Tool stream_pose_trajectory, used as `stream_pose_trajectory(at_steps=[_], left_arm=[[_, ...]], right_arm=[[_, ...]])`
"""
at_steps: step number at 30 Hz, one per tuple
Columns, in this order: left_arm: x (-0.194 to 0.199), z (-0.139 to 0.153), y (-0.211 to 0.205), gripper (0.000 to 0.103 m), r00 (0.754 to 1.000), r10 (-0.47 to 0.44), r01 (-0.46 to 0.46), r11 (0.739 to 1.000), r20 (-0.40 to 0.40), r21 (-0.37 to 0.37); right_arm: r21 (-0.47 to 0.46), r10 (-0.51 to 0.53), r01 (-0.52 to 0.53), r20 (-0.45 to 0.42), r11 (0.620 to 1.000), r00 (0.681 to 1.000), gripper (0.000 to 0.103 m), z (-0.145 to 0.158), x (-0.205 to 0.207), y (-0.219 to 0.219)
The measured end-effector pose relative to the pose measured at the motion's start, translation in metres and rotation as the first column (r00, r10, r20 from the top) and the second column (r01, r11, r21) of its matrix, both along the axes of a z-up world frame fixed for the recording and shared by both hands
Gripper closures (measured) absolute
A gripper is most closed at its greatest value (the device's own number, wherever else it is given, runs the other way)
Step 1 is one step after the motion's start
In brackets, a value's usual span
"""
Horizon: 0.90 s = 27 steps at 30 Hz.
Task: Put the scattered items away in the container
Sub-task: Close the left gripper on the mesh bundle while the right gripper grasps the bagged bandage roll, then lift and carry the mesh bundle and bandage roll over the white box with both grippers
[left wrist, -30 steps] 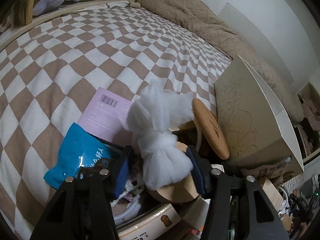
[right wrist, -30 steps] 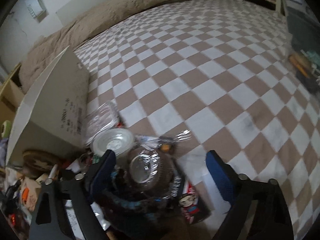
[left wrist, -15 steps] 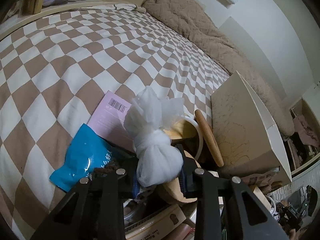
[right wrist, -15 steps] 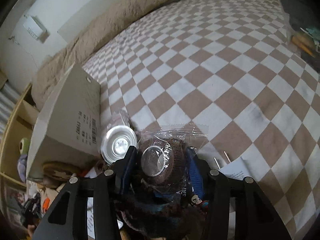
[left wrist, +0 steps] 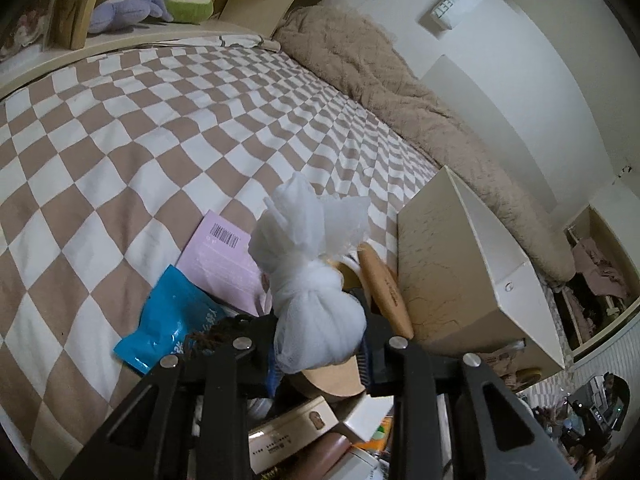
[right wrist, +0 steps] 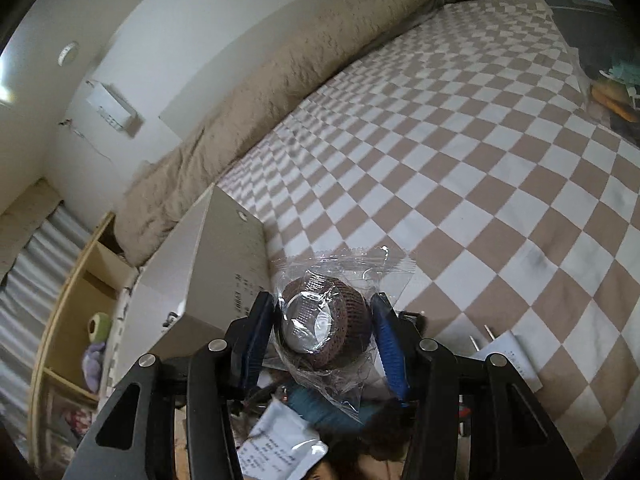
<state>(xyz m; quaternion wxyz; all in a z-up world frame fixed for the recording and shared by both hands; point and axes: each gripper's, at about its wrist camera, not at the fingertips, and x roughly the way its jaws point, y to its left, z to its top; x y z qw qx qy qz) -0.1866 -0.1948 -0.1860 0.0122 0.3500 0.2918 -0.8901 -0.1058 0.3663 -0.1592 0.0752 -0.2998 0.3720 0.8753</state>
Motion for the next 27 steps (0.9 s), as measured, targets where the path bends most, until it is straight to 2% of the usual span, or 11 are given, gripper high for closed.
stream_pose_trajectory(at_steps=[10, 19, 27], left_arm=[[0.017, 0.028, 0.013, 0.074, 0.994, -0.024, 0.023, 1.0, -0.103, -0.003], [0.022, 0.04, 0.028, 0.074, 0.987, -0.057, 0.054, 0.998, -0.151, -0.024], [0.027, 0.047, 0.054, 0.074, 0.978, -0.124, 0.114, 0.991, -0.167, -0.066]], right_arm=[[-0.054, 0.052, -0.056, -0.08, 0.997, 0.995, 0.052, 0.008, -0.002, -0.006], [-0.081, 0.197, -0.207, -0.107, 0.975, 0.974, 0.052, 0.014, -0.013, -0.038], [-0.053, 0.303, -0.31, -0.118, 0.949, 0.946, 0.052, 0.022, -0.018, -0.072]])
